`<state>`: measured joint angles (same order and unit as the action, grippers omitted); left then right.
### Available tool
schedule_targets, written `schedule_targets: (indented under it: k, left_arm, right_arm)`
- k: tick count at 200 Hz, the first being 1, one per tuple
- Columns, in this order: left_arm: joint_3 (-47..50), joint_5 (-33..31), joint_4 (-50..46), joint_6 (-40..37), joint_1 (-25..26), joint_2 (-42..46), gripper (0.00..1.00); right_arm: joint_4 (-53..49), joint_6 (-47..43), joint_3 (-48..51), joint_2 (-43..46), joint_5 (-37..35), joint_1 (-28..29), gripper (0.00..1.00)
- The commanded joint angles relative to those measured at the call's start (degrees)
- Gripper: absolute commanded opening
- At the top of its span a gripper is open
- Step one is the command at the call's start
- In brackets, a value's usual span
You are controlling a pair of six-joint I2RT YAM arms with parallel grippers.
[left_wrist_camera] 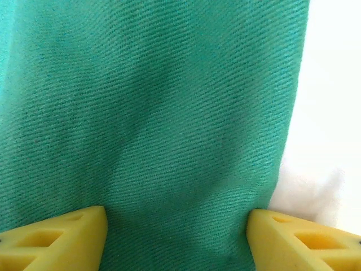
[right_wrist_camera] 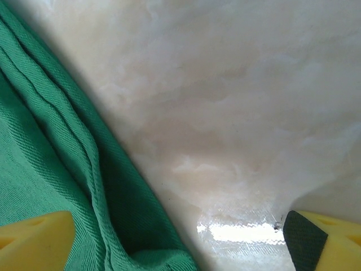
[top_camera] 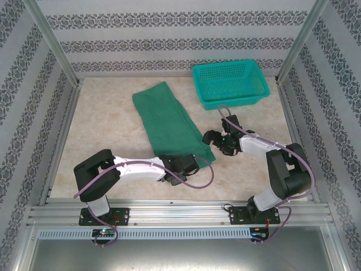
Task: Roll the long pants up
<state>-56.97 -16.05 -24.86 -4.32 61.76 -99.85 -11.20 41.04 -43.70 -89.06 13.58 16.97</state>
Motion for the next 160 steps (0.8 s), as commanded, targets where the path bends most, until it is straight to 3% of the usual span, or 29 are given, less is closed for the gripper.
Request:
schedule_targets:
  k: [1,36,49,60,81,94,122,160]
  left_arm:
    - [0.0,4.5,0.1,-0.6,-2.5,-3.4,0.68]
    - [-1.3,9.9,-1.3,-0.8,-4.4,-7.2,0.60]
    - [-2.5,14.4,-2.7,-1.4,-5.3,-9.1,0.39]
    - [-4.2,18.0,-4.3,-1.5,-5.8,-11.0,0.30]
    - [-5.8,19.6,-6.4,-1.6,-5.9,-12.1,0.15]
    - [-6.7,20.9,-8.0,-1.0,-5.9,-10.5,0.01]
    - [-10.4,24.1,-12.8,2.8,-7.8,-5.6,0.00]
    - [-17.0,35.1,-21.7,5.1,-12.4,-2.2,0.00]
  right_arm:
    - [1.1,0.6,0.1,-1.7,1.0,-0.2,0.96]
    - [0.7,0.5,0.0,-2.0,0.5,-0.3,0.95]
    - [1.1,0.5,0.3,-1.9,0.4,-0.2,0.95]
    - [1.1,0.6,0.2,-2.0,0.4,-0.3,0.95]
    - [1.0,0.7,0.0,-1.9,0.8,-0.2,0.95]
    - [0.4,0.4,-0.2,-1.5,0.4,0.0,0.95]
    - [-2.0,-1.3,-1.0,1.1,-2.0,0.0,0.94]
    - [-5.5,-3.9,-3.0,6.4,-6.6,0.0,0.95]
